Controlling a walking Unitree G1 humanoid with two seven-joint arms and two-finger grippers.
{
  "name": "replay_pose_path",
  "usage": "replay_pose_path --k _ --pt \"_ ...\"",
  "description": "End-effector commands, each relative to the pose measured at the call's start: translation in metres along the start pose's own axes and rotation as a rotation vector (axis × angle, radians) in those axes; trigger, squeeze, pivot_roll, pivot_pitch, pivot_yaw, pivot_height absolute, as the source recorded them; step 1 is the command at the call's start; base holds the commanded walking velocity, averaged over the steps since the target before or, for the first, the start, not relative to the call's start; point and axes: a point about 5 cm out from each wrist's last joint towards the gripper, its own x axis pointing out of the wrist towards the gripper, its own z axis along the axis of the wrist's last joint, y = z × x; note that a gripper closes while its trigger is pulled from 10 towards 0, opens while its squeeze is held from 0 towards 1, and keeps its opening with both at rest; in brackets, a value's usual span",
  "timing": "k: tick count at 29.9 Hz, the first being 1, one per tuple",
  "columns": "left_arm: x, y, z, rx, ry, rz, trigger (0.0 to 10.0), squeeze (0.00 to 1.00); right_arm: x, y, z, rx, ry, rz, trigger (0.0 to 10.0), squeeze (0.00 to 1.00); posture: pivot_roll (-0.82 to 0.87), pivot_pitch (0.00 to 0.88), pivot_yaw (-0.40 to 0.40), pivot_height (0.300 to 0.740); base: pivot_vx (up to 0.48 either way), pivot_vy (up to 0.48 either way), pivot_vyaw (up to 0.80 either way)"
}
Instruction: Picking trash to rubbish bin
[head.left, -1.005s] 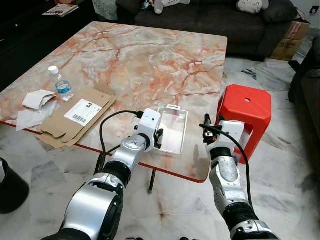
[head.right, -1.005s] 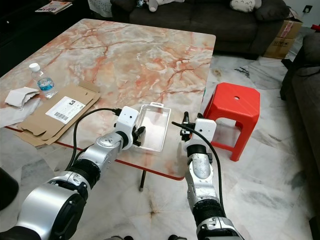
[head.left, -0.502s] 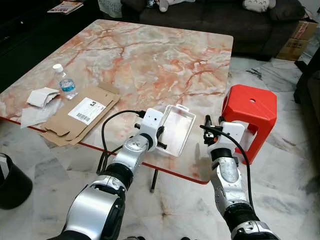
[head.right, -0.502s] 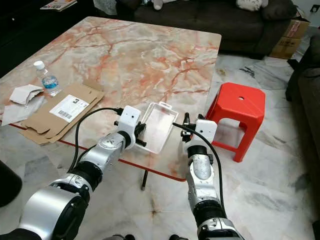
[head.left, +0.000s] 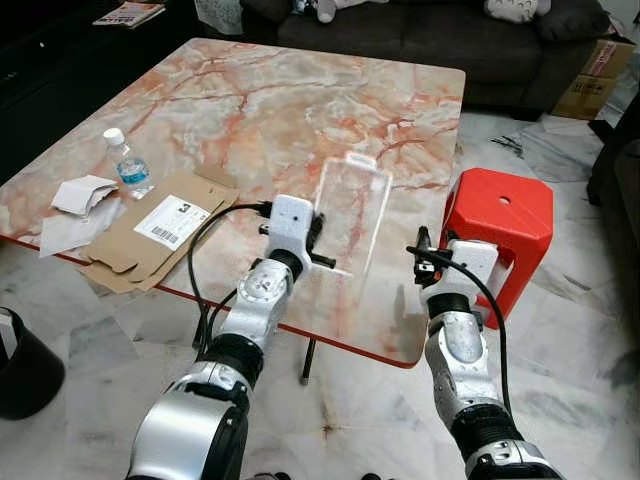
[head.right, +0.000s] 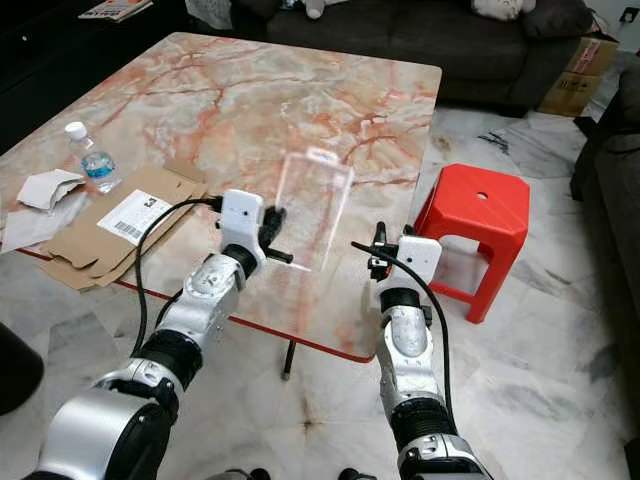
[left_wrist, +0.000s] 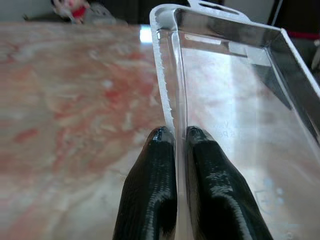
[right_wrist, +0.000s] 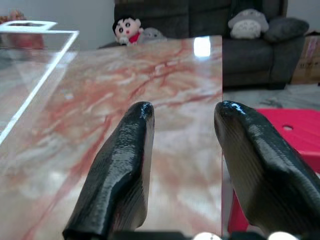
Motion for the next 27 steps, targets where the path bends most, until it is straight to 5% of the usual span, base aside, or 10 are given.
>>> replay_pose_path --k 1,13,27 --pt "-0.004 0.008 0.006 0.045 -0.063 0.023 10.0 0.0 0.003 -0.004 0.009 -0.011 -0.046 -0.019 10.0 0.0 0.11 0.113 0.015 0.74 0.0 0.0 0.0" --pt "-0.02 0.045 0.016 0.206 -0.175 0.167 10.0 0.0 0.008 -0.012 0.031 -0.054 -0.138 -0.016 10.0 0.0 0.1 0.093 0.02 0.74 0.0 0.0 0.0" --pt "-0.02 0.03 0.012 0.16 -0.184 0.14 10.0 0.0 0.008 -0.002 0.034 -0.028 -0.14 -0.011 10.0 0.0 0.09 0.075 0.026 0.74 0.0 0.0 0.0"
